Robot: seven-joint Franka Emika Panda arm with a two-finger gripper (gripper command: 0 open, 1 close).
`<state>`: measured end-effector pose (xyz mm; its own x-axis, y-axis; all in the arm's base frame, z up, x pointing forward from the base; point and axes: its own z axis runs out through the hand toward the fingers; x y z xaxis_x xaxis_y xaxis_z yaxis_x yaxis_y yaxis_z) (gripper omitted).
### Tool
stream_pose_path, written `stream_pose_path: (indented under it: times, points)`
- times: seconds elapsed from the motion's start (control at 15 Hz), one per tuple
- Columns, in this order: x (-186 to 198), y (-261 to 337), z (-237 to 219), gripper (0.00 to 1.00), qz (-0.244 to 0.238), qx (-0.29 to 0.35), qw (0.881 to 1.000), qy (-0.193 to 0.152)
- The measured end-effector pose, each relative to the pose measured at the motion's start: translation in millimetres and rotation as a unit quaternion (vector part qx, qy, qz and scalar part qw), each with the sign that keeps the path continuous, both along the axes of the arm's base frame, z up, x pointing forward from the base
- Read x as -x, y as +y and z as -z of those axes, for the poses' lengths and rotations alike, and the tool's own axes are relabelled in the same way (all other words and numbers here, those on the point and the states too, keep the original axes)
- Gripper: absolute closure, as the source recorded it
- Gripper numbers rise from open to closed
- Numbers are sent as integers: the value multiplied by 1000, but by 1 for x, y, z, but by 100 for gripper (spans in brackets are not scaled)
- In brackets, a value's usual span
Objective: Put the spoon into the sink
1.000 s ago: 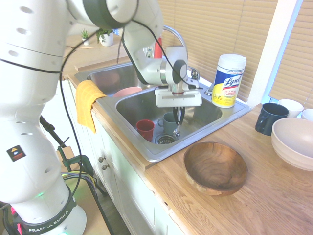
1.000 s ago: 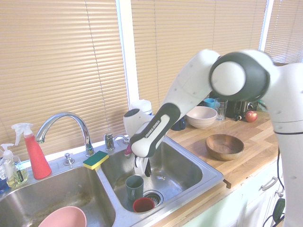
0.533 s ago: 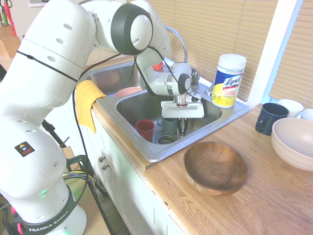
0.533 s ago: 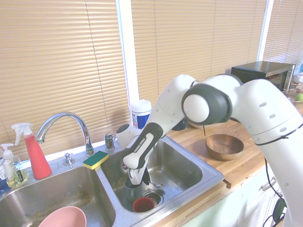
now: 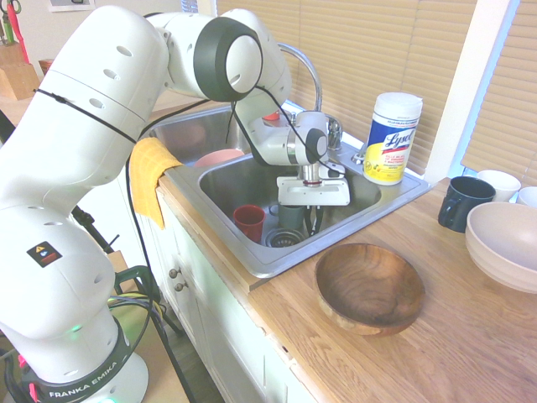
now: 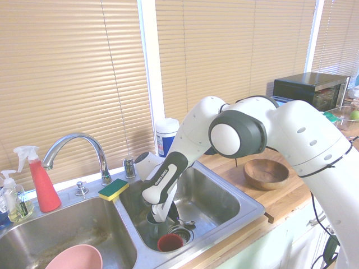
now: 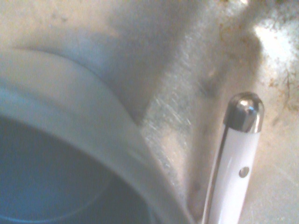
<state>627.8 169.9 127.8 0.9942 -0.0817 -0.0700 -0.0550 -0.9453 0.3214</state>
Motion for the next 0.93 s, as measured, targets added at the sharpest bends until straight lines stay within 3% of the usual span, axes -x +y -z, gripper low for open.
stream_pose_path:
  times: [0.4,0.67,0.93]
  points:
    - [0,-1,0,0,-3,-2,1000,-7]
    - [4,-12,-16,0,-12,-8,999,-42]
    - [50,1,-54,0,-18,-9,997,-80]
